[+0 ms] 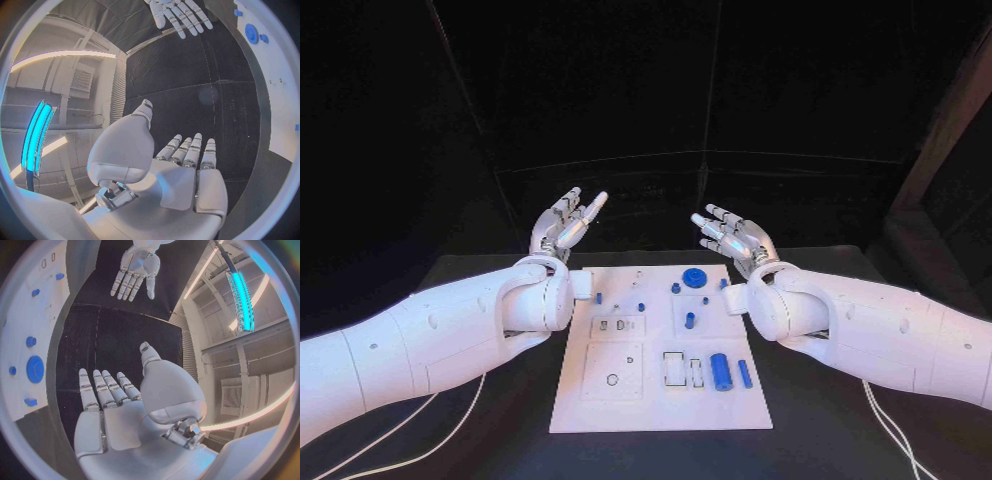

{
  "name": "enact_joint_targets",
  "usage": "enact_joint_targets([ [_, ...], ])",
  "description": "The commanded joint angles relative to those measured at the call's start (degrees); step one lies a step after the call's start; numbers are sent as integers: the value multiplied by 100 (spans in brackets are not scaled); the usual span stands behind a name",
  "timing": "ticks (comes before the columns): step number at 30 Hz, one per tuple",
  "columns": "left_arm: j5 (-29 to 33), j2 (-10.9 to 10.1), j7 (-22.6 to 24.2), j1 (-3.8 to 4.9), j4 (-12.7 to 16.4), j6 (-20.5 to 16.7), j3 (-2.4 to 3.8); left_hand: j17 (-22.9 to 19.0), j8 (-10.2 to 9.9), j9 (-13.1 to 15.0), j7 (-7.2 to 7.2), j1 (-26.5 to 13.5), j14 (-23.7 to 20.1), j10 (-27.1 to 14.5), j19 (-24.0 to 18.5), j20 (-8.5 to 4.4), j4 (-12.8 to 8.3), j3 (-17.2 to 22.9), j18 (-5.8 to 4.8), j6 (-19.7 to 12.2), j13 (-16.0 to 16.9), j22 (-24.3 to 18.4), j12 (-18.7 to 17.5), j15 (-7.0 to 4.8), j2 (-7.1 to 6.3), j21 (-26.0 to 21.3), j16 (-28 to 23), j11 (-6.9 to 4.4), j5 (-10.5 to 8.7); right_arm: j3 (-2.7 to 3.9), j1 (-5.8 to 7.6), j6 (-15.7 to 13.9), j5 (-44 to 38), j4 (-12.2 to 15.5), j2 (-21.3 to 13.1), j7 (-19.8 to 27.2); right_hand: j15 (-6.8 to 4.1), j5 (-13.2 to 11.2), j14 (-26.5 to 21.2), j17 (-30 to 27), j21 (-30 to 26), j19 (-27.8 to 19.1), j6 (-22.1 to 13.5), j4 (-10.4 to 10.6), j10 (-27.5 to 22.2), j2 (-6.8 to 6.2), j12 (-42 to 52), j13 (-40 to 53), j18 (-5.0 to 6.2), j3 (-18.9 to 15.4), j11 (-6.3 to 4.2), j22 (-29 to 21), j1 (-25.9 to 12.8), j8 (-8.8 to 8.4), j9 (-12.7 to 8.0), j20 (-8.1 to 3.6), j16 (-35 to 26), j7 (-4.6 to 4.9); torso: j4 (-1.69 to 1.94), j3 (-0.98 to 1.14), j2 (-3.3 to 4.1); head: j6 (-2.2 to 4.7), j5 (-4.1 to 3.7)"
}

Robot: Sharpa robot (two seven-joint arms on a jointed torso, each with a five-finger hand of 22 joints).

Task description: Assemble the parts on the task board

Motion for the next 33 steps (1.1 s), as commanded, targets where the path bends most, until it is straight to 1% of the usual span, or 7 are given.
enact_joint_targets([
  [1,128,12,244,15,-19,337,0,19,30,17,248,255,99,37,10,76,84,12,145,87,12,11,45,33,8,24,37,94,43,-17,61,1136,-574,-187,98,-438,38,-231,2501,167,437,1898,1380,-681,2220,-22,374,151,443,152,108,221,1028,218,126,54,451,752,2,1,0,-1,1],
  [9,128,12,244,15,-19,337,0,106,70,46,380,343,549,295,172,130,63,16,133,336,43,53,83,134,60,90,144,229,41,-47,123,1567,-769,-412,222,-609,-314,-300,3790,141,767,2929,3438,-1164,3527,-56,465,129,627,404,-194,224,1275,417,200,-84,526,500,2,1,0,-1,1],
  [10,129,-227,203,16,81,564,-1,127,82,54,411,363,671,376,223,149,47,14,130,419,51,64,94,157,73,109,177,262,40,-39,274,756,-2676,-609,44,-600,-329,-302,3851,151,776,2962,3483,-1187,3577,-65,467,137,642,418,-216,222,1283,421,203,-100,534,493,25,-29,128,57,-49],
  [11,129,-245,204,16,104,582,-1,172,108,70,461,405,931,563,339,181,10,8,127,579,70,89,122,195,92,153,251,316,39,-39,303,751,-2866,-640,44,-633,-361,-297,3952,152,797,3044,3560,-1223,3662,-69,439,137,638,455,-243,214,1270,402,198,-128,516,476,36,-30,146,59,-58],
  [20,128,-478,125,16,463,692,-1,446,586,214,684,865,3237,3253,3157,260,-579,434,-15,2519,259,552,778,421,147,1172,889,642,97,-36,640,937,-4596,-879,64,-1395,-603,-321,4799,261,1108,3735,3823,-1391,4029,-178,361,169,645,601,-358,275,1164,298,207,-407,658,433,131,-45,343,142,-132],
  [25,47,-630,96,16,659,843,-1,596,877,276,623,903,4150,4202,4080,178,-742,508,146,3507,305,644,1089,171,149,1504,1166,440,93,-34,791,1103,-5384,-878,68,-1710,-817,-303,5380,435,1425,4217,4052,-1478,4403,-228,420,183,633,682,-492,400,1123,339,216,-640,892,336,177,-57,450,171,-162],
  [33,-217,-846,58,17,999,1070,0,903,881,243,472,956,4899,4850,4830,-45,-888,545,158,3977,292,628,1098,-64,128,1613,1212,237,92,-31,913,1570,-6825,-764,74,-2228,-1102,-292,6444,931,2125,5008,4309,-1584,4831,-351,383,183,640,753,-697,734,1034,329,212,-1028,1505,198,249,-74,624,180,-225],
])
